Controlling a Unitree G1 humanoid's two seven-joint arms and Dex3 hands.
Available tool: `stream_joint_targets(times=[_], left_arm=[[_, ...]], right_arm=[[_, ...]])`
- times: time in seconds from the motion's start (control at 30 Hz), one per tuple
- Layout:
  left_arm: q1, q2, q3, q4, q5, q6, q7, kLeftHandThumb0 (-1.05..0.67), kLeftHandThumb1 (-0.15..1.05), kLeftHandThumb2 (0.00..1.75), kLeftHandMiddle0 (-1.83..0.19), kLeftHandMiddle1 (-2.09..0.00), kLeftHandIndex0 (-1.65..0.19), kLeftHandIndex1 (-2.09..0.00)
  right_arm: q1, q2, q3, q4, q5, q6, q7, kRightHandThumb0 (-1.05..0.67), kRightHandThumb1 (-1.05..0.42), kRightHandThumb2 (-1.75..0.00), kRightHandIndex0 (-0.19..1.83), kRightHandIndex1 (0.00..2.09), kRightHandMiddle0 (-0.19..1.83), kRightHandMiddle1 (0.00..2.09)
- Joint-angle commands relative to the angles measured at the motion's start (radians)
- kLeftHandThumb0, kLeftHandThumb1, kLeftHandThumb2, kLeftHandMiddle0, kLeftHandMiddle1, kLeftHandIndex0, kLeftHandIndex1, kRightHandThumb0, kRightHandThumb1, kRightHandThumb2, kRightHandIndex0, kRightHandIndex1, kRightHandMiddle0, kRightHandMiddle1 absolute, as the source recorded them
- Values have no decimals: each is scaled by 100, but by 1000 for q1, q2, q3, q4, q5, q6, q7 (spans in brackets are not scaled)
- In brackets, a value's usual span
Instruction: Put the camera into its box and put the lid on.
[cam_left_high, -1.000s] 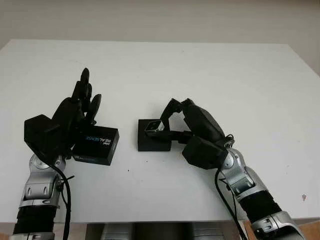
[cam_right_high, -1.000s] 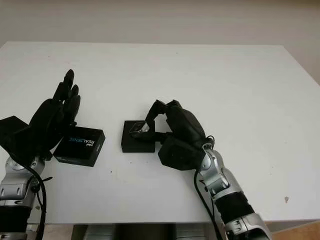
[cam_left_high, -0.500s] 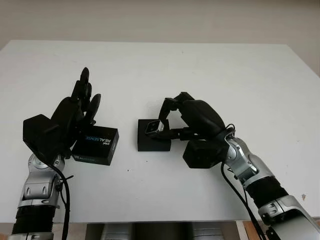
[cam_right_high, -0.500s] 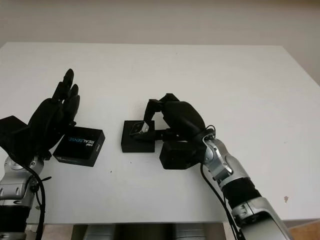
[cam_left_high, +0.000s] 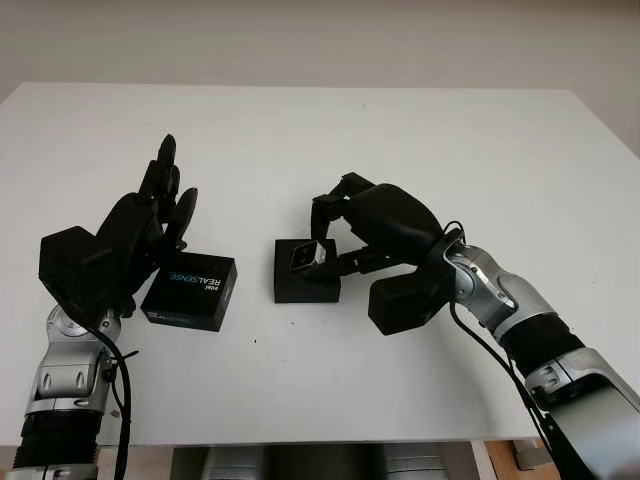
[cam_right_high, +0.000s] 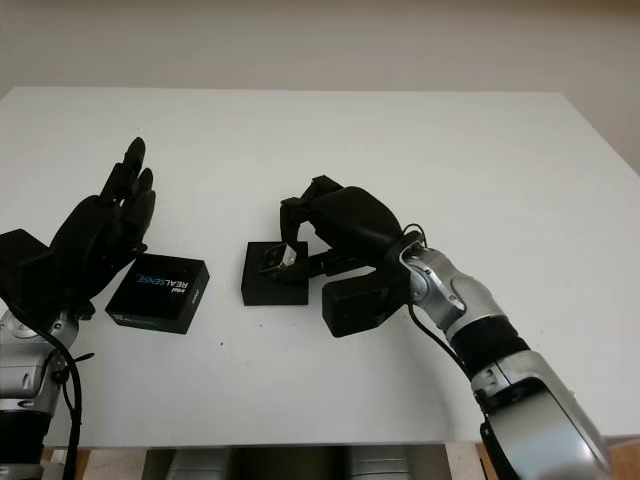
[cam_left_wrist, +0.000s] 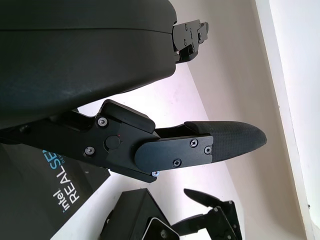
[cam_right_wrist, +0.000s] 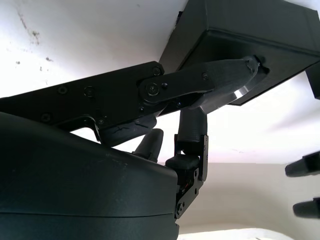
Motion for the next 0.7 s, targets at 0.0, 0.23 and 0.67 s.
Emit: stream_joint_targets(times=[0.0,0.23,0.67], left_arm=[[8,13,11,-26,-5,9,-2,-86,105,54,19,0,19,0],[6,20,10,-35,2,22,-2,-87,105,54,19,0,19,0],[7,24,8,-45,2,35,0,-87,105,53,19,0,19,0]], right_arm=[[7,-18,36,41,-38,2,4,-38,-98,-6,8,105,47,128],[-31,-32,73,76,-90,-19,-41,-39,-97,-5,12,93,46,127],[-58,-55,124,59,-200,39,-135,-39,-91,-5,16,73,42,99]])
